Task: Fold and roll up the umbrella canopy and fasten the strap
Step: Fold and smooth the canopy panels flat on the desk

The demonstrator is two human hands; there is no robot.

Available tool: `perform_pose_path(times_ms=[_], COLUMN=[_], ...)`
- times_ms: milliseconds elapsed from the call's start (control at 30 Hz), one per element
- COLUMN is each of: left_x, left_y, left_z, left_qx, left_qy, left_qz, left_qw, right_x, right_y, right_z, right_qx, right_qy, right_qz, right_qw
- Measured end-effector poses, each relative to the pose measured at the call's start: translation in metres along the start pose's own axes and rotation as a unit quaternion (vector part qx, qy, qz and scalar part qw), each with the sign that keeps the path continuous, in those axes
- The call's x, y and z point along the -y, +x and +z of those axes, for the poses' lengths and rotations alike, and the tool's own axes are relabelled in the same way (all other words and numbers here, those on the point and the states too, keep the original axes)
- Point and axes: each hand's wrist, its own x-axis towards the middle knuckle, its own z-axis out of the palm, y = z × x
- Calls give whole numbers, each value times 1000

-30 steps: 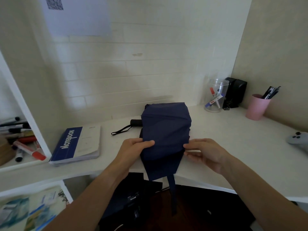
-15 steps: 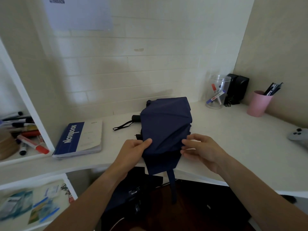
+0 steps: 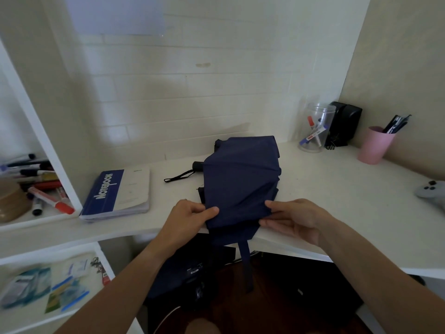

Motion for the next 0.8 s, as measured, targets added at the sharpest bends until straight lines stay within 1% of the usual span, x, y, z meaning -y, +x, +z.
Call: perform_pose_path(times_ms=[67,200,300,367,433,500,567,600,700,800], left_x=[5,9,5,2,-2,-7,-8,-7,-9,-14], left_y=[2,1,3,6,12,17,23,29,49,71], left_z=[-2,-3,-5,-8,-11,-14,-18,-19,-17,-10], left_qx=[3,4,27,41,20,1,17,33,70,69], left_qy=[-3,22,38,77,112,98,73,50,-19,-53], left_qz=[12,39,48,63,69,67,54,35,-16,-51], left_qw=[1000,999,998,994,991,993,996,998,997,995], right_x=[-5,-15,-18,-15,-12,-9,-8,-8,-3,8], right_y=[-1,1,0,-1,-1,1,4,6,17,25], right_z=[0,0,2,5,8,10,8,8,8,13], right_qx=[-7,-44,-50,-39,-28,-21,-9,-8,-26,-53], right_qy=[21,42,-24,-88,-134,-160,-164,-158,-133,-109], right_qz=[-10,-61,-83,-87,-85,-83,-83,-81,-95,-115], right_qw=[1000,996,995,991,987,983,983,984,986,986])
